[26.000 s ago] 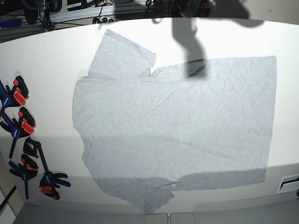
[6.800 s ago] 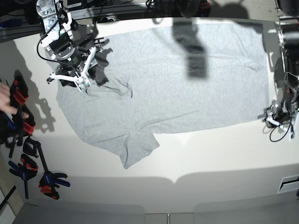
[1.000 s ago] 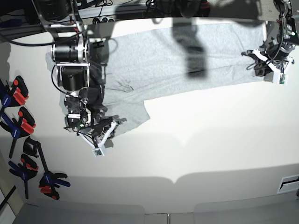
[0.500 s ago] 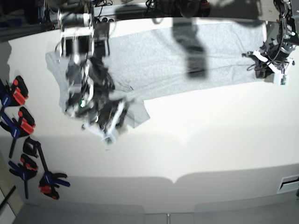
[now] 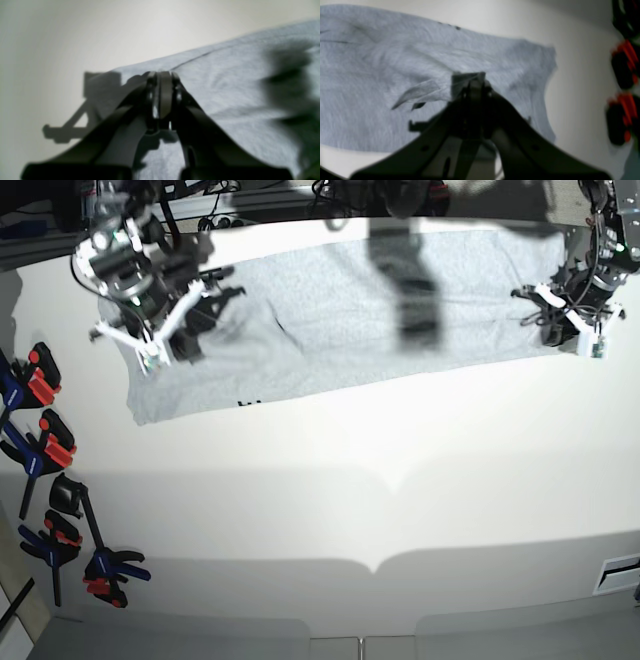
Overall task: Fold the T-shirt properly
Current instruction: 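Release the hem and raise both grippers above the folded shirt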
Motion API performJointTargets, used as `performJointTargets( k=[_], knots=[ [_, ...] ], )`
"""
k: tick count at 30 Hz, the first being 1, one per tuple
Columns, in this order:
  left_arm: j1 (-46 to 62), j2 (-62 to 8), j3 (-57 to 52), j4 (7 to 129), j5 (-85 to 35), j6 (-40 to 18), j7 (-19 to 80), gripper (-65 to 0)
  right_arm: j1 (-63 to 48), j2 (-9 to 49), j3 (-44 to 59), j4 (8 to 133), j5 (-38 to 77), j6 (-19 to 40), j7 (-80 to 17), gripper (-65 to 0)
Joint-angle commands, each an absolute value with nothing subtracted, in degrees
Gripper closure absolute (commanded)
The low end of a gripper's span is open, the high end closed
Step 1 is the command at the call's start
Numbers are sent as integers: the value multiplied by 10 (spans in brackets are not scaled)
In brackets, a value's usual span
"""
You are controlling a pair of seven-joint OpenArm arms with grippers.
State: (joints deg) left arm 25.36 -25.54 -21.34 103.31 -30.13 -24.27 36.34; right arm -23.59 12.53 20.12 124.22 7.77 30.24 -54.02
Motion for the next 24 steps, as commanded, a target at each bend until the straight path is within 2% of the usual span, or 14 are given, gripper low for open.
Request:
performJointTargets(
  k=[1, 7, 13, 20, 24],
  knots=[
    [256, -264, -217, 1053, -310, -253, 357, 0, -248, 130, 214, 1258, 94, 303, -530, 0],
    [287, -265, -217, 1109, -308, -258, 382, 0, -309, 130, 268, 1262, 139, 310, -529, 0],
    [309, -265, -217, 1127, -306, -257, 407, 0, -321, 130, 287, 1262, 142, 310, -530, 0],
    [319, -271, -217, 1126, -177, -257, 402, 0, -321, 130, 287, 1262, 141, 310, -523, 0],
    [332, -296, -217, 1126, -187, -267, 402, 0, -321, 130, 287, 1262, 139, 310, -523, 0]
  ],
)
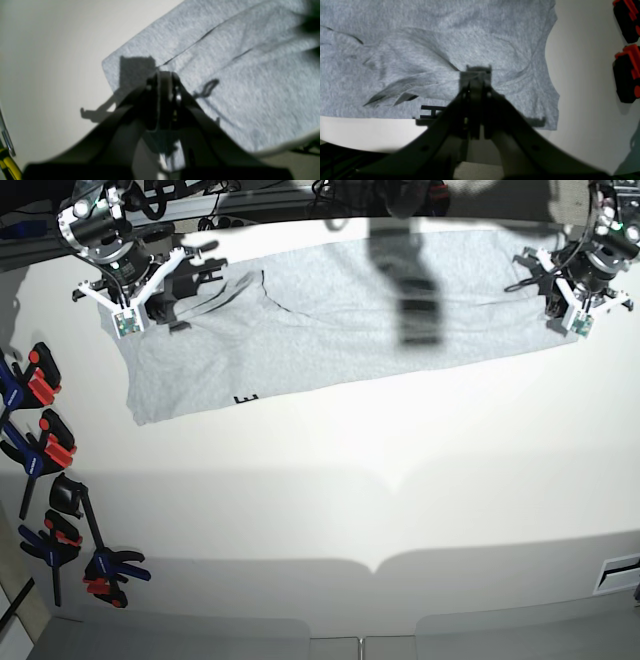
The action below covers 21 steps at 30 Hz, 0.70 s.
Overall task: Fold the T-shirt properly
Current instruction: 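Release the hem and raise both grippers above the folded shirt, then grasp the folded side edge with the right gripper and fold inward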
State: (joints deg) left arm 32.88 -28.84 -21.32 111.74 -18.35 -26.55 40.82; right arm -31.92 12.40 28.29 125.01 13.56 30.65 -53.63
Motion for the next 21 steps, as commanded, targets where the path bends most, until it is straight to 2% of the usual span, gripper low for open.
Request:
performJointTargets(
  k=[1, 7, 15, 16, 18, 19, 21],
  knots=[
    [338, -305, -217, 1126, -193, -277, 401, 0, -321, 130, 287, 1262, 139, 310, -523, 0],
    [386, -343, -217, 1126, -200, -288, 387, 0, -321, 130, 287, 1262, 135, 310, -523, 0],
    [400, -345, -217, 1125, -200, -288, 346, 0, -321, 130, 287, 1261, 135, 309, -523, 0],
    [400, -345, -217, 1125, -200, -288, 347, -30, -321, 130, 287, 1261, 135, 309, -523, 0],
    [400, -345, -217, 1125, -200, -288, 347, -170, -321, 130, 287, 1261, 135, 309, -523, 0],
    [401, -345, -217, 1125, -200, -288, 349, -214, -321, 130, 287, 1261, 134, 309, -523, 0],
    [401, -345, -217, 1125, -200, -288, 352, -233, -321, 130, 287, 1261, 120, 309, -523, 0]
  ],
)
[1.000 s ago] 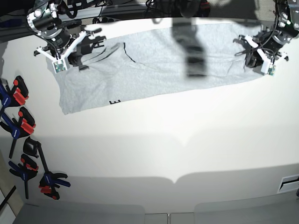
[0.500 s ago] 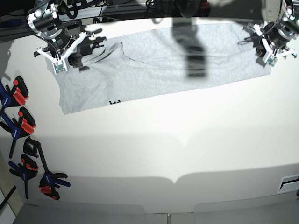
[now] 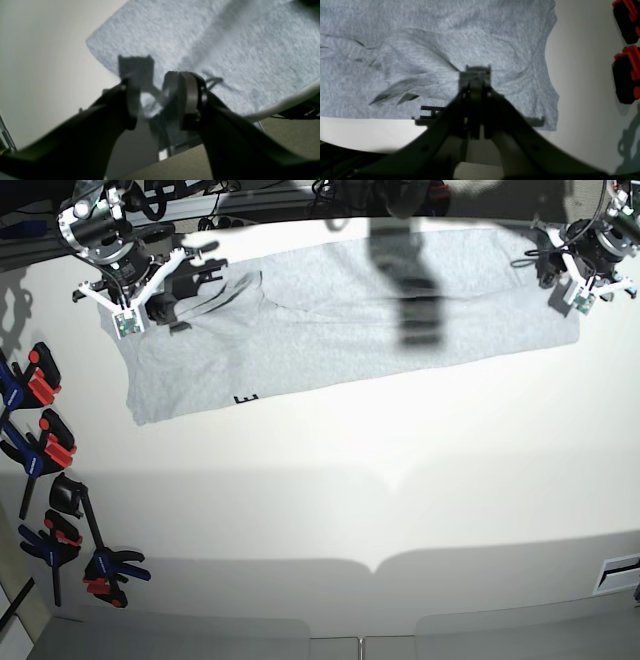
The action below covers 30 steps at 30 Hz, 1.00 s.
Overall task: Fold the T-shirt properly
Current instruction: 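Grasp the folded side edge with the right gripper and fold inward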
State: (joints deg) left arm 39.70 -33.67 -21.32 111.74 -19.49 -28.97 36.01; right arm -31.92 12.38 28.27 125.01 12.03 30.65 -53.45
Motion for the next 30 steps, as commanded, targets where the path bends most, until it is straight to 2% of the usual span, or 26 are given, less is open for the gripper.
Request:
performJointTargets(
  k=[1, 9, 16, 24, 27, 30],
  knots=[
    [401, -345, -217, 1124, -200, -288, 353, -233, -321, 130, 287, 1261, 110, 309, -523, 0],
    [402, -345, -217, 1109, -205, -288, 355, -233, -321, 130, 287, 1261, 101, 308, -520, 0],
    [400, -340, -217, 1110, -355, -288, 345, -233, -321, 130, 287, 1261, 124, 309, -515, 0],
    [397, -314, -217, 1110, -363, -290, 338, -233, -311, 130, 287, 1261, 149, 310, -489, 0],
    [397, -300, -217, 1110, -360, -290, 338, -233, -305, 130, 287, 1261, 172, 339, -501, 0],
    [397, -295, -217, 1110, -350, -290, 338, -233, -305, 130, 287, 1261, 225, 388, -569, 0]
  ],
)
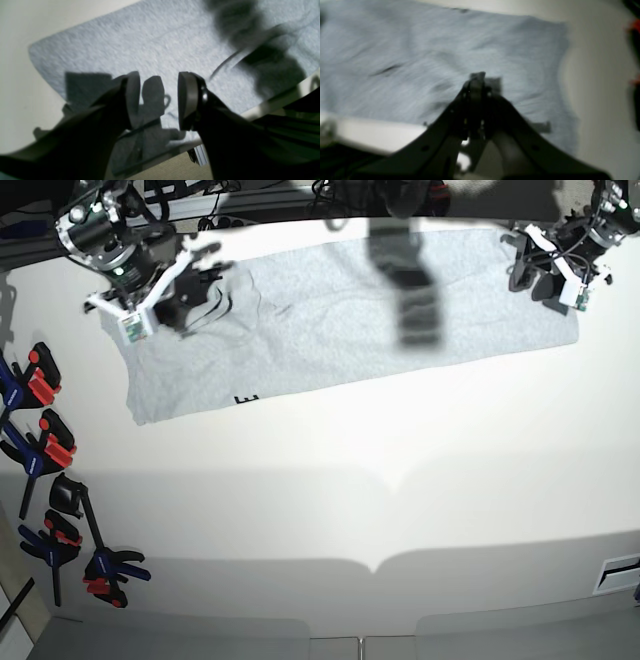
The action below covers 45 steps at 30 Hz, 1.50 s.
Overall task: Fold the T-shirt properly
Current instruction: 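Grasp the folded side edge with the right gripper and fold inward, then hold the shirt end with the right gripper while the left gripper moves away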
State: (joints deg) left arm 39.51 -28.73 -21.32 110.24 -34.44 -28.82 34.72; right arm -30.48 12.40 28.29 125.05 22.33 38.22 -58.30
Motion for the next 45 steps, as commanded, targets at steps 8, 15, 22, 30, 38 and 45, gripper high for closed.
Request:
performJointTargets(
  k=[8, 15, 22, 30, 38, 45],
  knots=[
    [397, -295, -217, 1110, -274, -289, 338, -233, -348, 132, 289, 1261, 266, 400, -630, 0],
    [397, -295, -217, 1110, -312, -289, 328, -233, -342, 132, 289, 1261, 267, 400, -546, 0],
    [397, -295, -217, 1110, -311, -289, 323, -233, -252, 130, 289, 1260, 272, 304, -510, 0],
    [397, -295, -217, 1110, -311, -289, 323, -233, -159, 85, 289, 1254, 230, 250, -519, 0],
    [397, -295, -217, 1110, -311, -289, 323, -233, -152, 52, 289, 1181, 190, 250, -517, 0],
    [397, -295, -217, 1110, -311, -289, 323, -233, -119, 52, 289, 1065, 124, 250, -463, 0]
  ],
)
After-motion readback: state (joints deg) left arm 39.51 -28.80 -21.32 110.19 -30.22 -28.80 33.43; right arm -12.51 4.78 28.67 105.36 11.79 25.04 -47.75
